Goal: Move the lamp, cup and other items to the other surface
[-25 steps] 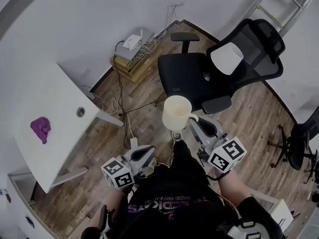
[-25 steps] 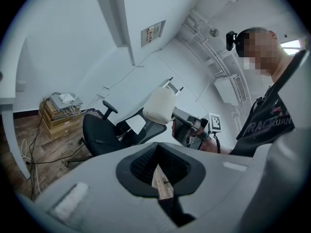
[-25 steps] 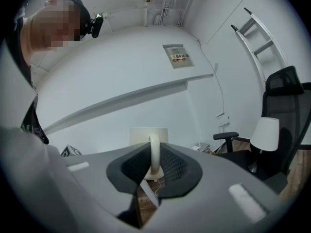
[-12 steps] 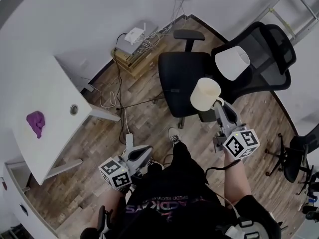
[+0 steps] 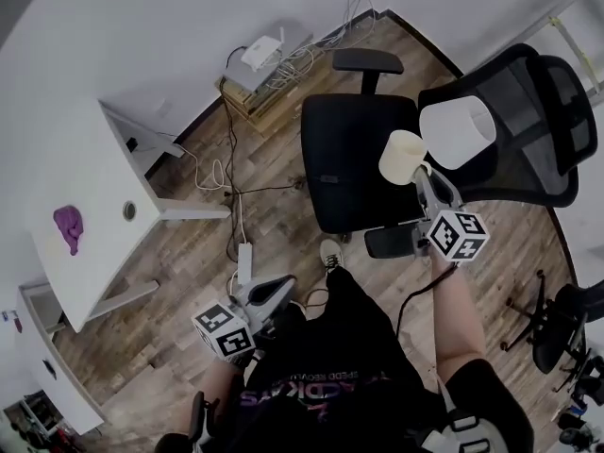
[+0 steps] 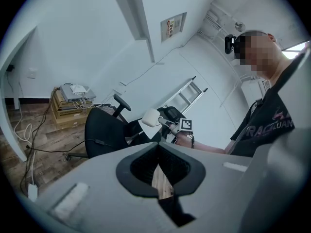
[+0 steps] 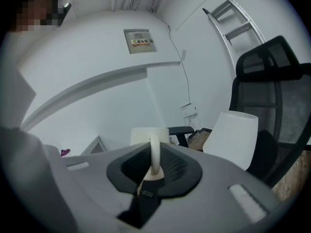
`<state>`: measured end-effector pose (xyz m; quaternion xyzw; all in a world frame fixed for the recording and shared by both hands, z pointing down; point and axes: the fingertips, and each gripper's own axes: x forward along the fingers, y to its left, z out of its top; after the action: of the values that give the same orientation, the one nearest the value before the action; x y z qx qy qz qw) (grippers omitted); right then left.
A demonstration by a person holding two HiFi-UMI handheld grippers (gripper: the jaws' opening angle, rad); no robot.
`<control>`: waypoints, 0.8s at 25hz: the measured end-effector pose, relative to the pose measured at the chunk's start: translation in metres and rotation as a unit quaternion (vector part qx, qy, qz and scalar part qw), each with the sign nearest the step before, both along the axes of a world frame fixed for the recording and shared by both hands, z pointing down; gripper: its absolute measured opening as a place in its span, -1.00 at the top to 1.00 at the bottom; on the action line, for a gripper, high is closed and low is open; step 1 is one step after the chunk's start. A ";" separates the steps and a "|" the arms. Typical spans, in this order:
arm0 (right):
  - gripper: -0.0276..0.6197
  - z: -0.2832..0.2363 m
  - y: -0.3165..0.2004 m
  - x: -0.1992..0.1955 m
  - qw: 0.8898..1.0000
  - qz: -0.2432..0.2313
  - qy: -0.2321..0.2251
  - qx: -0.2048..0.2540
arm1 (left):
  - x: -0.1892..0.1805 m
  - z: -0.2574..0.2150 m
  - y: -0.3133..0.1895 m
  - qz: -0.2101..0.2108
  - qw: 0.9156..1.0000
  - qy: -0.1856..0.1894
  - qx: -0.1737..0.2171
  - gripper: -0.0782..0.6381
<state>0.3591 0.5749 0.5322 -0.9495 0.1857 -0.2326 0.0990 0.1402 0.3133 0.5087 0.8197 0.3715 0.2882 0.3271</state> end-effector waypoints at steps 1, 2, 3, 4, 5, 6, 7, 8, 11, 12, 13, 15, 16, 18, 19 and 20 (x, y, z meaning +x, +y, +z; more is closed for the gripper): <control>0.76 0.015 0.004 0.011 1.000 -0.004 -0.014 -0.002 | 0.003 0.002 0.004 -0.006 1.000 -0.006 0.003 0.78; 0.76 0.032 0.008 0.022 1.000 -0.008 -0.029 -0.005 | 0.006 0.004 0.008 -0.013 1.000 -0.014 0.006 0.78; 0.76 0.048 0.012 0.033 0.999 -0.010 -0.043 -0.009 | 0.009 0.006 0.012 -0.021 1.000 -0.022 0.008 0.78; 0.76 0.065 0.015 0.043 0.998 -0.011 -0.058 -0.013 | 0.011 0.009 0.014 -0.029 0.999 -0.028 0.010 0.78; 0.76 0.081 0.017 0.052 0.997 -0.012 -0.072 -0.018 | 0.012 0.011 0.016 -0.038 0.999 -0.033 0.012 0.78; 0.76 0.097 0.019 0.060 0.996 -0.013 -0.085 -0.023 | 0.013 0.014 0.018 -0.046 0.998 -0.039 0.013 0.78; 0.76 0.113 0.019 0.068 0.995 -0.015 -0.097 -0.029 | 0.013 0.017 0.019 -0.053 0.997 -0.045 0.015 0.78; 0.76 0.127 0.020 0.075 0.993 -0.016 -0.108 -0.035 | 0.012 0.021 0.021 -0.059 0.997 -0.051 0.017 0.78; 0.76 0.168 0.019 0.091 0.989 -0.016 -0.141 -0.043 | 0.009 0.028 0.022 -0.073 0.995 -0.069 0.025 0.78; 0.76 0.181 0.017 0.096 0.987 -0.014 -0.152 -0.041 | 0.009 0.030 0.020 -0.078 0.994 -0.074 0.030 0.78; 0.76 0.194 0.014 0.102 0.986 -0.013 -0.163 -0.038 | 0.009 0.032 0.018 -0.084 0.993 -0.079 0.034 0.78; 0.76 0.218 0.011 0.111 0.982 -0.009 -0.184 -0.033 | 0.011 0.036 0.014 -0.097 0.991 -0.087 0.041 0.78; 0.76 0.230 0.011 0.116 0.981 -0.005 -0.193 -0.034 | 0.012 0.039 0.013 -0.103 0.989 -0.092 0.044 0.78; 0.76 0.250 0.012 0.122 0.977 0.001 -0.208 -0.043 | 0.010 0.046 0.011 -0.114 0.987 -0.104 0.048 0.78; 0.76 0.259 0.013 0.125 0.976 0.003 -0.214 -0.049 | 0.009 0.049 0.011 -0.117 0.986 -0.110 0.049 0.78; 0.76 0.268 0.013 0.127 0.974 0.006 -0.219 -0.054 | 0.009 0.053 0.011 -0.119 0.985 -0.114 0.051 0.78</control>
<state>0.4857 0.5882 0.7999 -0.8807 0.1413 -0.4436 0.0872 0.1487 0.3247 0.5612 0.8352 0.2164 0.3578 0.3572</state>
